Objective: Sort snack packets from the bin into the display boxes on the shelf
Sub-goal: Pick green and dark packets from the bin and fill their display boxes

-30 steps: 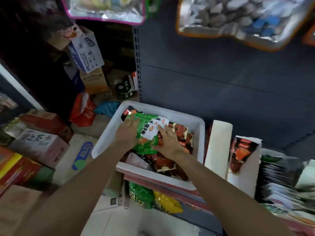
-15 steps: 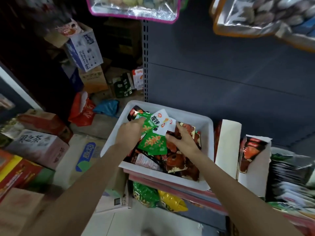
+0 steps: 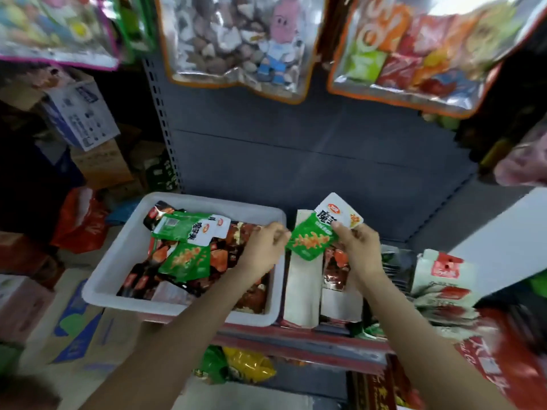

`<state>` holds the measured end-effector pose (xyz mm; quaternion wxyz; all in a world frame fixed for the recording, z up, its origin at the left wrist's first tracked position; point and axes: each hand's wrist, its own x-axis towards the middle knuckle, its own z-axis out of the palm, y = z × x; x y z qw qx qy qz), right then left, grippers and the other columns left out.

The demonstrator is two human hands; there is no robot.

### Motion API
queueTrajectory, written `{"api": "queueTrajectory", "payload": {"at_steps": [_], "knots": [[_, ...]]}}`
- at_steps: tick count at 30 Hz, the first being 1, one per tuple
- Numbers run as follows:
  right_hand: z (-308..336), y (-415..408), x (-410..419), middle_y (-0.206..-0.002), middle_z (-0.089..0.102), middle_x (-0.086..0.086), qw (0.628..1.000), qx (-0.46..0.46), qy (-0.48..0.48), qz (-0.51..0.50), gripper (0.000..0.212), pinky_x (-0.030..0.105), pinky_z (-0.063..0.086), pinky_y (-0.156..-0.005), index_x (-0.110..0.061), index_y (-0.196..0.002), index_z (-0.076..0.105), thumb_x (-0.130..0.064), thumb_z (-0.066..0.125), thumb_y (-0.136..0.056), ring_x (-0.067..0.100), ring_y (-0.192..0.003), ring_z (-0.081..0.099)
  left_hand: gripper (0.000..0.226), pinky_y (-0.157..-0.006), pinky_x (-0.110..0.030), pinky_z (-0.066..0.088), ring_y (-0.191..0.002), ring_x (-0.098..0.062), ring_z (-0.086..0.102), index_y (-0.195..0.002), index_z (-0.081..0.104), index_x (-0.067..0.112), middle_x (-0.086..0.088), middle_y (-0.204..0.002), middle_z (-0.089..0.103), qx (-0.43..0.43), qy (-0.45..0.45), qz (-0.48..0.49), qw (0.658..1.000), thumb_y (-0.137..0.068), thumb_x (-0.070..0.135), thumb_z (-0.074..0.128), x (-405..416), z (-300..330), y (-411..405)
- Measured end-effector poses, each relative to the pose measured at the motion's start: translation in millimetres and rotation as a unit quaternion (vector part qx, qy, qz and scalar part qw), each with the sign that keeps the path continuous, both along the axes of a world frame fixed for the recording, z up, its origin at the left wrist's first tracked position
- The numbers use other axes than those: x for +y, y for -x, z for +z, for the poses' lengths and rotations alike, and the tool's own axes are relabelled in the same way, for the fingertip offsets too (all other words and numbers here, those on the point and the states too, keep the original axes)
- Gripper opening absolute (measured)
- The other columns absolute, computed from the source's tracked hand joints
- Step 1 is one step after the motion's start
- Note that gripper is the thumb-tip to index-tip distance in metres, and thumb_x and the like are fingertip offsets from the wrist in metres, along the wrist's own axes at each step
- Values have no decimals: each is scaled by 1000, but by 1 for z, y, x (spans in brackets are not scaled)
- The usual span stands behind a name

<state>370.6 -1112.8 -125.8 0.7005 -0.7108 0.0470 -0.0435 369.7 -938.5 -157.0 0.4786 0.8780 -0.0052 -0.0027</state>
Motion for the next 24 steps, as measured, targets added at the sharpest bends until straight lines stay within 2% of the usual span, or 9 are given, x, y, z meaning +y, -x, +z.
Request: {"api": "queueTrajectory", "payload": {"at_steps": [2, 4, 6, 9, 13, 16, 19, 22, 24], "knots": [[10, 2, -39, -53, 61, -16, 998, -29, 31, -45, 28, 27, 51, -66, -16, -64, 56, -6, 60, -90, -2, -57, 56, 22, -85, -25, 45, -101, -24, 63, -112, 61, 4, -11, -110, 67, 17, -14, -21, 1000, -93, 9, 51, -38, 1, -5], [18, 0, -74, -48, 53, -17, 994, -57, 49, -77, 30, 33, 47, -68, -13, -62, 52, -8, 60, -91, -3, -54, 49, 28, -90, -28, 46, -105, -26, 61, -113, 62, 5, -10, -114, 66, 32, -25, -33, 999, -89, 2, 49, -76, 2, -8], [23, -3, -104, -53, 50, -16, 990, -79, 60, -98, 27, 36, 44, -70, -4, -66, 54, -10, 59, -91, 6, -61, 47, 32, -94, -27, 44, -109, -26, 60, -115, 63, 4, -12, -117, 66, 31, -15, -42, 999, -85, 0, 52, -111, 7, -7], [22, -12, -138, -52, 32, -8, 983, -107, 103, -106, 43, 37, 36, -63, -16, -56, 36, -15, 61, -91, 18, -62, 33, 43, -98, -31, 42, -116, -27, 53, -128, 57, 13, -10, -127, 59, 27, -41, -94, 994, -86, 1, 51, -153, 6, -7], [17, -20, -164, -53, 24, -3, 973, -114, 201, -24, 50, 33, 23, -58, -17, -54, 27, -18, 63, -90, 16, -55, 25, 39, -100, -37, 41, -118, -22, 51, -119, 61, 22, -4, -124, 60, 41, -89, -114, 989, -84, 5, 54, -175, -8, -5], [15, -21, -174, -45, 33, -6, 949, -65, 304, 59, 48, 28, 26, -51, -14, -48, 36, -13, 63, -89, 10, -47, 29, 40, -97, -35, 42, -111, -18, 50, -116, 63, 25, -1, -119, 59, 38, -108, -119, 986, -86, 1, 51, -174, -11, 5], [15, -25, -179, -53, 49, 3, 910, -24, 395, 124, 37, 20, 28, -48, -6, -55, 52, -15, 63, -89, 10, -52, 41, 47, -100, -37, 37, -114, -22, 44, -119, 62, 32, -1, -116, 56, 24, -143, -130, 981, -87, 0, 49, -169, -13, 9], [24, -29, -174, -49, 32, -10, 889, -83, 429, 137, 52, 19, 28, -48, -25, -50, 29, -16, 62, -90, 4, -46, 29, 51, -99, -38, 38, -118, -25, 44, -122, 59, 32, -3, -128, 55, 21, -141, -134, 981, -85, -1, 48, -170, -9, 14], [24, -32, -170, -50, 30, -10, 873, -93, 456, 143, 54, 21, 28, -49, -26, -51, 26, -15, 62, -90, 5, -47, 30, 51, -95, -36, 41, -115, -25, 46, -124, 58, 30, -5, -128, 55, 20, -131, -123, 983, -86, -2, 48, -171, -7, 15]]}}
